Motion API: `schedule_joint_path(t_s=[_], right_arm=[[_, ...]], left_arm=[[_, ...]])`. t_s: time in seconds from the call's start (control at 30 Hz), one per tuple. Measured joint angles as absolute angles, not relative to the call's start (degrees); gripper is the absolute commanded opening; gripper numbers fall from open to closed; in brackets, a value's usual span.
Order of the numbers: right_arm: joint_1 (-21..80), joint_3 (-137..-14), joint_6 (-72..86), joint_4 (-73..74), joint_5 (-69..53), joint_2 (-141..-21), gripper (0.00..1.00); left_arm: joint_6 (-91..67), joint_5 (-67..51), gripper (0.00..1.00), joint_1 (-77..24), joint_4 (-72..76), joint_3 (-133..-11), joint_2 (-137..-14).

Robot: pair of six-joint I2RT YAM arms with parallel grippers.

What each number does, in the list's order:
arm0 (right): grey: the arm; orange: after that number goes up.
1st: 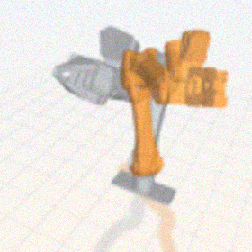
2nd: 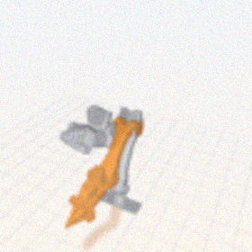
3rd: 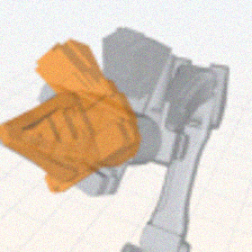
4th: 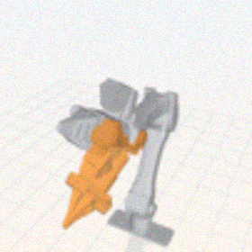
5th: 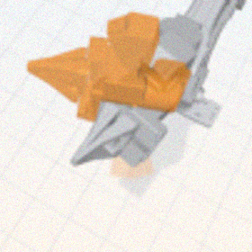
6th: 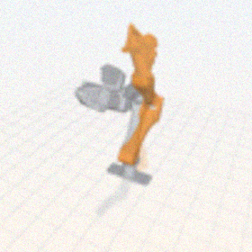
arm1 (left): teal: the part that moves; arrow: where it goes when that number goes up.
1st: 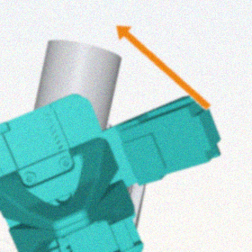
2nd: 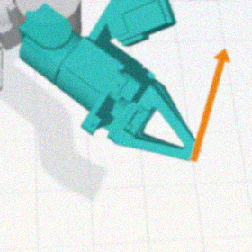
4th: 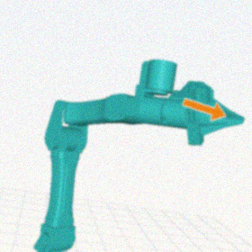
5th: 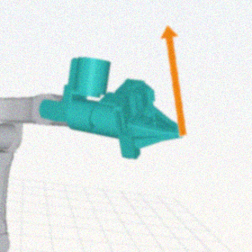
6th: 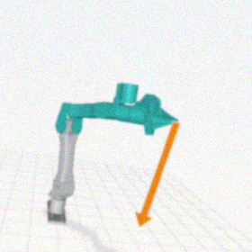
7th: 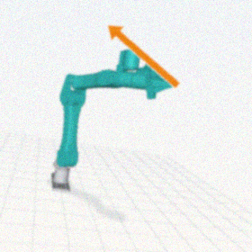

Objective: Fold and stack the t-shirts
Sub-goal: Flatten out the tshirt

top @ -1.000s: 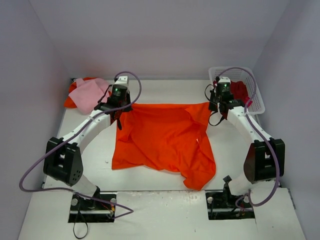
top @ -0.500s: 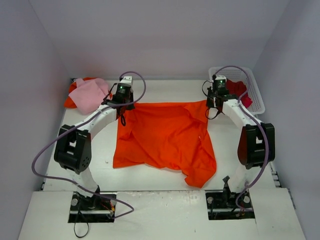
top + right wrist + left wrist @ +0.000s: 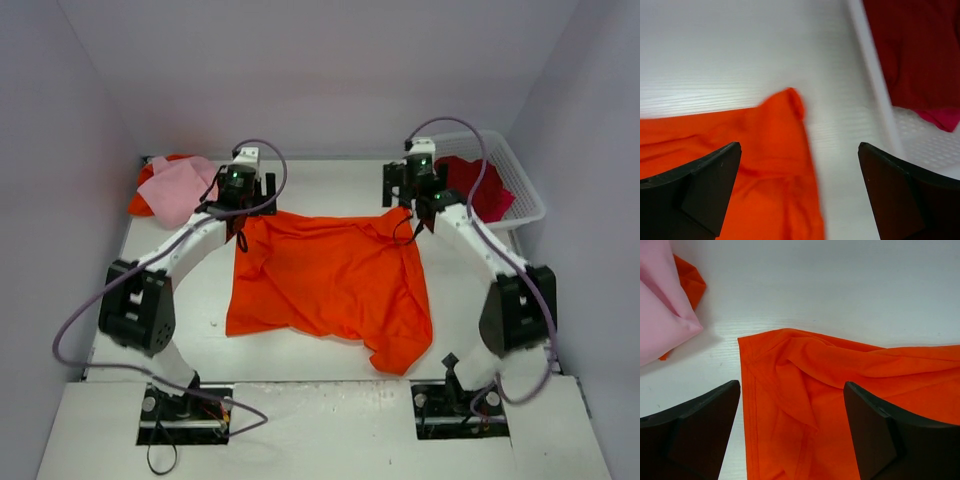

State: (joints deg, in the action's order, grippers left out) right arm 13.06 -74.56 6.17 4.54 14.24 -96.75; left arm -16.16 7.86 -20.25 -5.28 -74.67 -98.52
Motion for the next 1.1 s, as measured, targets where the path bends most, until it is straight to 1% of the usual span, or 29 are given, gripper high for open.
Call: schedule_joint_path(t_s=[0.07, 0.17, 0.3, 0.43, 0.6, 0.77, 0.93, 1.1], right_arm=[[18.79, -73.97, 7.03, 4.91, 13.43, -90.89, 1.0], [25.76, -72.86, 9.61, 4.25, 9.15, -82.39, 1.0], [27.49, -69.41, 12.51, 3.11, 7.66, -77.38, 0.98], [28.27, -63.64, 14.04, 3.27, 7.9, -80.07, 0.93], [28.86, -58.57, 13.76, 4.01, 8.75, -85.89, 0.87], [28.01, -59.0, 12.84, 1.3, 9.19, -90.65, 0.81], [26.09, -61.84, 11.7, -1.19, 9.15, -95.48, 0.74], [23.7, -64.66, 10.79, -3.73, 9.19, -100.57, 0.71]], left_arm=[[-16.93, 7.46, 0.79, -20.43, -5.5, -72.27, -94.02], [-18.17, 7.38, 0.79, -21.15, -6.55, -71.0, -86.72], [-19.64, 7.64, 0.79, -23.29, -6.76, -71.0, -80.62], [-21.28, 8.01, 0.79, -25.63, -6.85, -69.49, -80.09], [-23.24, 7.84, 0.79, -26.48, -7.66, -65.73, -83.24], [-24.25, 7.81, 0.79, -26.46, -7.92, -65.69, -88.31], [-24.29, 8.01, 0.79, -26.26, -7.86, -65.69, -88.68], [-24.29, 8.03, 0.79, -25.78, -7.86, -65.69, -88.84]])
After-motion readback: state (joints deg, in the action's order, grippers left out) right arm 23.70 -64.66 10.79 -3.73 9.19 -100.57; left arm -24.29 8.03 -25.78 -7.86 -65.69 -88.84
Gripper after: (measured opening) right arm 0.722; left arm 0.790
